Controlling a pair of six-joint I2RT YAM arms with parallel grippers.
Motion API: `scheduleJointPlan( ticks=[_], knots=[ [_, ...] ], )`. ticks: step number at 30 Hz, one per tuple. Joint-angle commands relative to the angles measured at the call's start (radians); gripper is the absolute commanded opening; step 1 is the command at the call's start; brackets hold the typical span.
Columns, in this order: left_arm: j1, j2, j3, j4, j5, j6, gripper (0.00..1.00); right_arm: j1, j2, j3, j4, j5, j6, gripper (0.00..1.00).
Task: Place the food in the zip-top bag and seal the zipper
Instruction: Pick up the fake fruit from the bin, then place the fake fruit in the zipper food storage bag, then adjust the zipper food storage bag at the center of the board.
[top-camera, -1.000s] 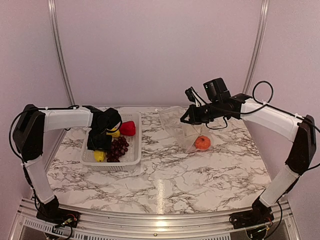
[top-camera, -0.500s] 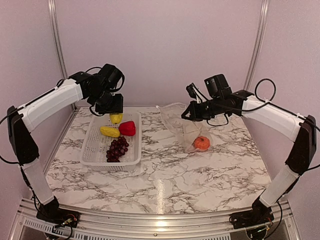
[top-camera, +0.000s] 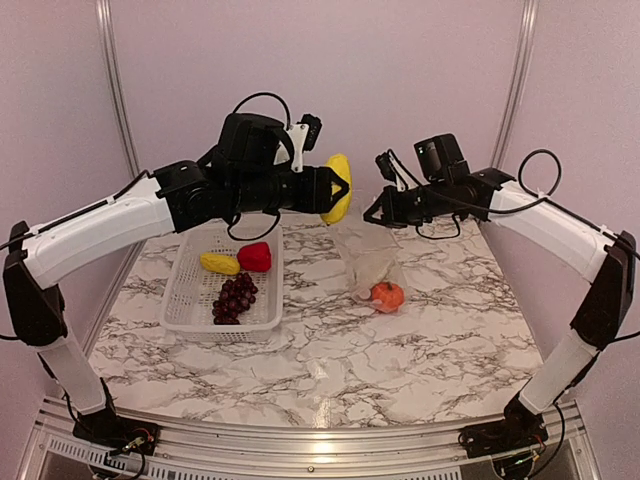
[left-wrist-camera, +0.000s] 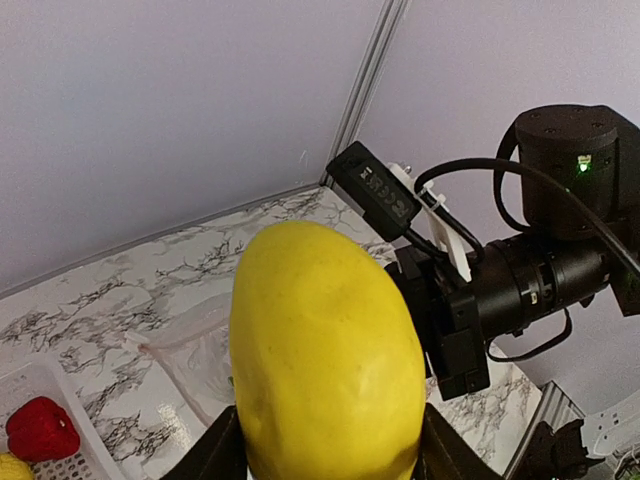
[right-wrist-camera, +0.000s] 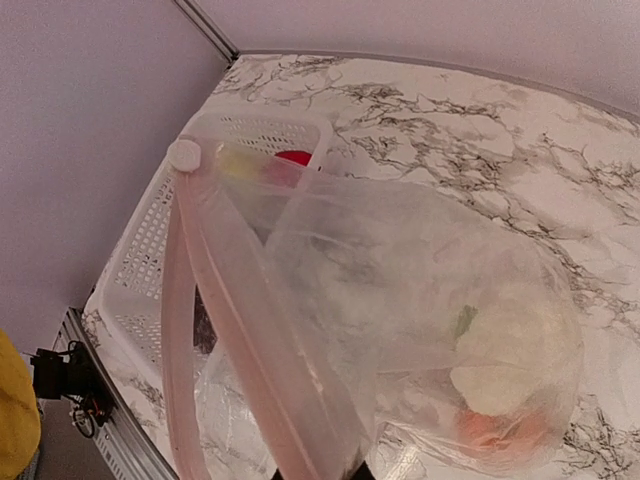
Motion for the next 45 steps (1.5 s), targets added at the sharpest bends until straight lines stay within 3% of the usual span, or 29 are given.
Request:
scheduleJointPlan(
  ticks=[1,11,18,26,32,36,41,45],
  knots=[
    [0.0,0.046,0.014,0.242,0.004,-0.012,0.32,-0.007,-0.003,0.062,-0.019,-0.034,0.023,0.0],
    [-0.008,0.19,0.001,0.299,-0.236,-0.168,0.35,-0.012,-0.012,0.102,-0.033,-0.041,0.046,0.0],
    [-0.011,0.204,0.001,0.277,-0.274,-0.213,0.51,-0.018,-0.008,0.093,-0.025,-0.047,0.052,0.0],
    [-0.011,0.212,0.071,0.234,-0.262,-0.181,0.79,-0.023,-0.007,0.085,-0.018,-0.048,0.049,0.0],
    [-0.011,0.188,0.118,0.169,-0.282,-0.163,0.8,-0.023,-0.003,0.088,-0.015,-0.05,0.049,0.0],
    [-0.01,0.139,0.09,0.065,-0.307,-0.238,0.73,-0.024,-0.001,0.078,-0.011,-0.049,0.043,0.0],
    [-0.01,0.07,-0.043,-0.053,-0.284,-0.298,0.66,-0.023,0.001,0.042,0.012,-0.067,0.049,0.0],
    [-0.006,-0.011,-0.213,0.031,-0.195,-0.345,0.66,-0.02,0.013,0.037,0.02,-0.084,0.052,0.0]
  ],
)
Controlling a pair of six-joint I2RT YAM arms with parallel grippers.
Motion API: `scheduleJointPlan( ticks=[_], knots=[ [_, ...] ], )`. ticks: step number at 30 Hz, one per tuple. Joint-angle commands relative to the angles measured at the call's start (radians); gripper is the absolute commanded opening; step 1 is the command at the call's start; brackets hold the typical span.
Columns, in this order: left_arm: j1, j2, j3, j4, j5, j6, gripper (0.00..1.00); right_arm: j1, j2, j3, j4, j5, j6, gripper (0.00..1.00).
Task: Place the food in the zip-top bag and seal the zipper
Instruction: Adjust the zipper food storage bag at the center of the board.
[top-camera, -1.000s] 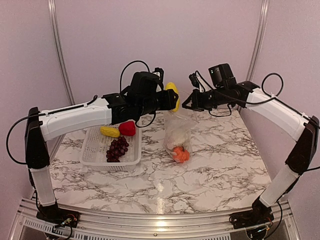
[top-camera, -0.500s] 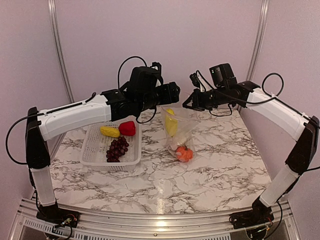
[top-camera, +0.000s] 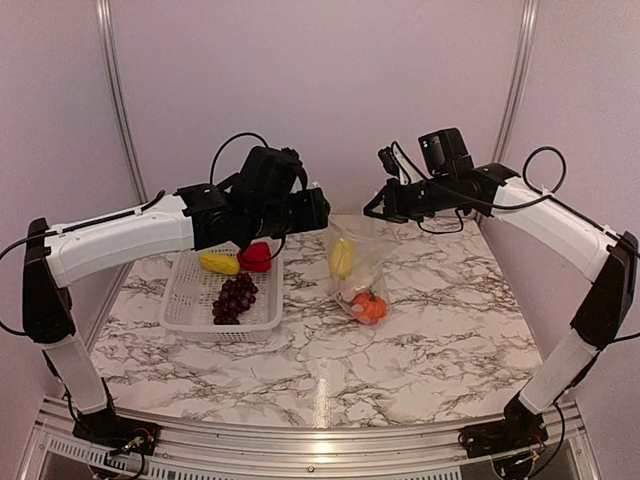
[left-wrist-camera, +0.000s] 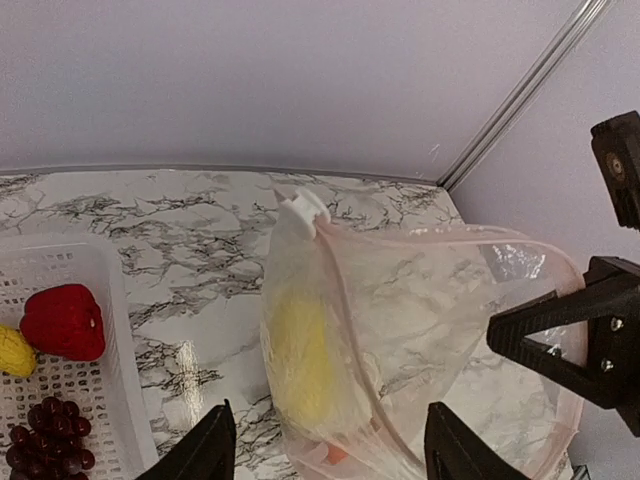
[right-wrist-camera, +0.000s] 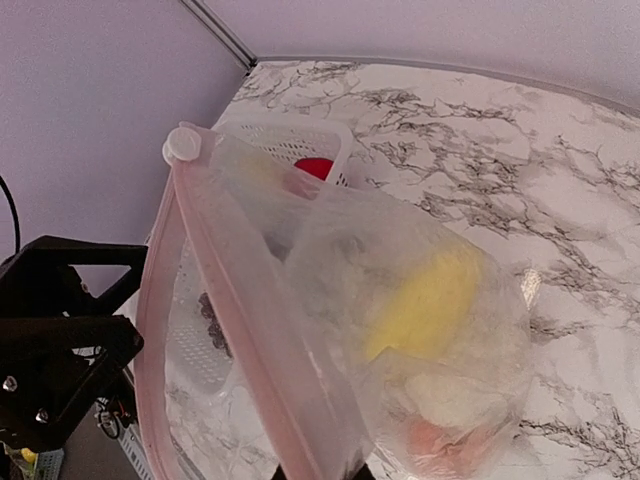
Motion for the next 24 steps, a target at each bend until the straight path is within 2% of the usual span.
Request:
scheduleJointPlan(
  ticks=[1,4,9,12,15,20,24],
  knots=[
    [0.001,-0.098,-0.167,0.028,0.113,-0.056,0.66,-0.002,0.017,0.001,0.042,-0.028,0.011,0.0],
    [0.002,-0.111,-0.195,0.069,0.148,-0.074,0.64,0.003,0.03,0.009,0.042,-0.033,0.01,0.0],
    [0.007,-0.098,-0.156,0.071,0.152,-0.083,0.62,0.017,0.046,0.014,0.039,-0.034,0.003,0.0],
    [0.02,-0.072,-0.108,0.004,0.115,-0.144,0.56,0.023,0.054,0.012,0.036,-0.033,-0.004,0.0],
    [0.051,-0.03,-0.037,-0.077,0.137,-0.217,0.43,0.027,0.061,0.011,0.03,-0.028,-0.013,0.0],
    [0.071,0.031,0.019,-0.053,0.241,-0.217,0.12,0.023,0.062,0.029,0.004,0.034,-0.021,0.0],
    [0.073,0.123,0.127,-0.027,0.312,-0.208,0.0,-0.027,0.056,0.071,-0.046,0.143,-0.03,0.0]
  ],
)
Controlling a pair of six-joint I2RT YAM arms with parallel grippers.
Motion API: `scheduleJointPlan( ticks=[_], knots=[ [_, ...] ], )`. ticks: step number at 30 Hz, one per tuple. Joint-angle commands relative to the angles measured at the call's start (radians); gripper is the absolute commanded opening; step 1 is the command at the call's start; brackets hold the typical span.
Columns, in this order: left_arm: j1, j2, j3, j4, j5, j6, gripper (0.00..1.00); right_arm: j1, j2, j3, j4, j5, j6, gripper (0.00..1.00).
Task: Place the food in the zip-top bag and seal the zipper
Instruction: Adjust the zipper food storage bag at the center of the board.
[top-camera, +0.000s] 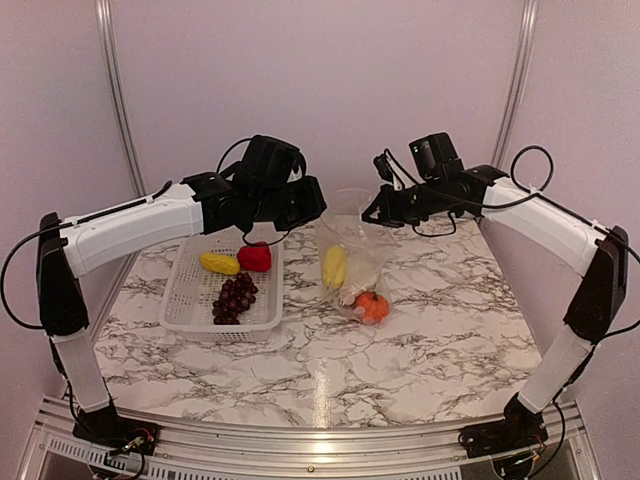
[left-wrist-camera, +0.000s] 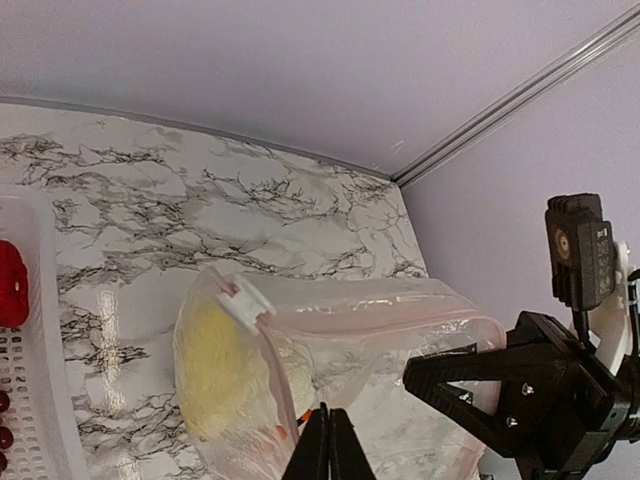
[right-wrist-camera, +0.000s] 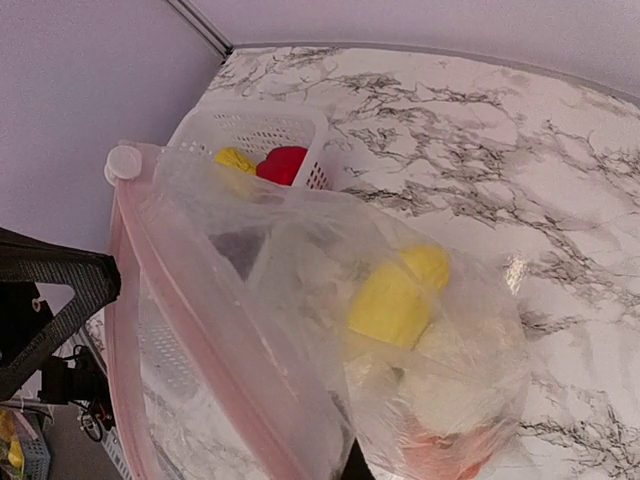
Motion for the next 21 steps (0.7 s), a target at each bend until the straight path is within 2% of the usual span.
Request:
scheduleJointPlan(
  ticks=[1,4,8,11,14,15,16,17,21],
  knots=[
    [-0.002,0.125,0.129,-0.009,0.113,0.001,0.0,-0.058,0.003,0.071,-0.055,0.133,-0.022,0.0],
    [-0.003,0.253,0.31,0.012,0.165,0.008,0.0,-0.123,-0.007,0.116,-0.107,0.219,-0.036,0.0],
    [-0.003,0.39,0.54,0.127,0.247,0.0,0.0,-0.179,-0.048,0.212,-0.158,0.374,-0.086,0.0],
    [-0.003,0.436,0.623,0.202,0.28,0.007,0.0,-0.18,-0.089,0.237,-0.155,0.423,-0.112,0.0],
    [-0.001,0.415,0.58,0.207,0.264,0.036,0.0,-0.178,-0.128,0.149,-0.114,0.362,-0.089,0.0],
    [0.001,0.4,0.539,0.203,0.261,0.039,0.07,-0.175,-0.134,0.104,-0.099,0.324,-0.08,0.0],
    [0.004,0.382,0.492,0.199,0.26,0.034,0.26,-0.167,-0.143,0.036,-0.078,0.303,-0.073,0.0],
    [0.007,0.362,0.441,0.194,0.263,0.025,0.33,-0.155,-0.152,-0.006,-0.052,0.293,-0.067,0.0],
    [0.012,0.245,0.186,0.194,0.273,0.032,0.45,-0.118,-0.162,-0.187,0.015,0.247,-0.022,0.0]
  ],
)
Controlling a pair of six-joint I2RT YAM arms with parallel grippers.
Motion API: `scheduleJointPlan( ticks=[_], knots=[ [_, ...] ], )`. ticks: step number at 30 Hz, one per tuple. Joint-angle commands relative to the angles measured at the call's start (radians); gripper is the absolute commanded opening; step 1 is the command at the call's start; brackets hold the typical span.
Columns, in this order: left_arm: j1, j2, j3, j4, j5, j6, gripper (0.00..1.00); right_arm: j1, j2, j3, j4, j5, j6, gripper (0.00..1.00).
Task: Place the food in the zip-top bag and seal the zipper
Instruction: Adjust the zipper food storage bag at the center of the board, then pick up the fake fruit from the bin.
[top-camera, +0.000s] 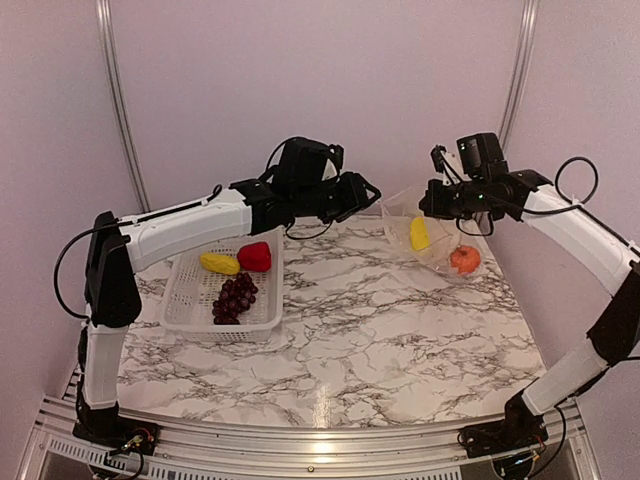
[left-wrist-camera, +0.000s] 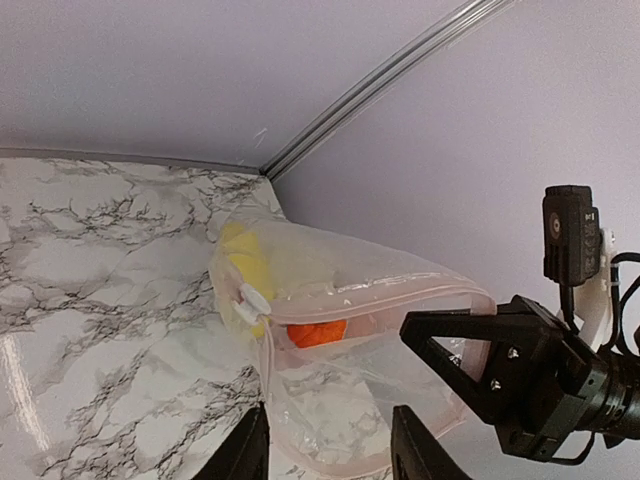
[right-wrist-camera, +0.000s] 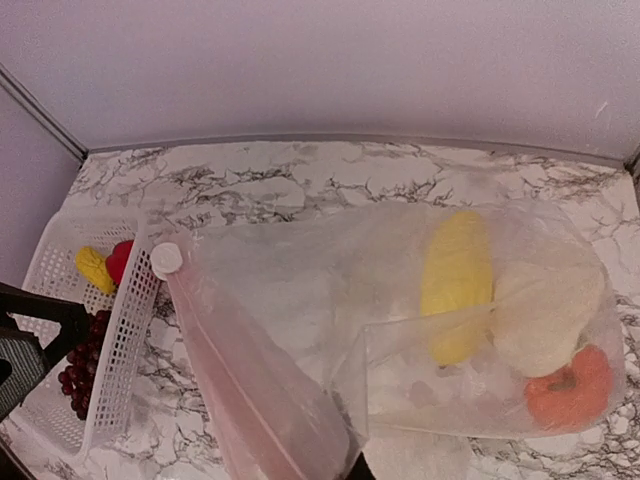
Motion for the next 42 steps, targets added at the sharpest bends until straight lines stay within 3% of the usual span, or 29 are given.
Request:
scheduleJointPlan(
  ticks=[1,5,10,11,13,14,18,27,32,36,42],
  knots=[
    [0.01,-0.145,-0.255,-0.001,0.012,0.026,0.47,0.05,0.023,-0.142,0.065,-0.079,0.055,0.0],
    [0.011,-0.359,-0.526,-0.002,-0.059,0.072,0.53,0.079,0.035,-0.192,0.067,-0.099,0.08,0.0],
    [0.015,-0.595,-0.747,-0.122,-0.202,0.155,0.64,0.128,0.03,-0.18,0.027,-0.106,0.108,0.0],
    [0.016,-0.638,-0.789,-0.131,-0.229,0.161,0.7,0.137,0.028,-0.178,0.02,-0.105,0.111,0.0],
    [0.026,-0.727,-0.879,-0.143,-0.298,0.14,0.97,0.151,0.023,-0.178,-0.003,-0.093,0.117,0.0],
    [0.037,-0.765,-0.917,-0.15,-0.336,0.106,0.99,0.157,0.02,-0.178,-0.013,-0.084,0.12,0.0],
    [0.126,-0.884,-1.045,-0.155,-0.253,-0.032,0.99,0.163,0.003,-0.187,-0.049,-0.064,0.142,0.0],
    [0.145,-0.988,-1.13,-0.22,-0.211,0.122,0.99,0.172,0.041,-0.149,-0.096,-0.023,0.154,0.0],
    [0.151,-1.011,-1.157,-0.297,-0.403,0.046,0.99,0.174,0.046,-0.132,-0.092,-0.086,0.138,0.0],
    [0.168,-0.938,-1.147,-0.296,-0.457,0.072,0.99,0.174,0.037,-0.156,-0.03,-0.126,0.086,0.0],
    [0.191,-0.797,-1.133,-0.191,-0.535,-0.158,0.93,0.174,0.053,-0.121,-0.01,-0.233,0.068,0.0]
  ],
)
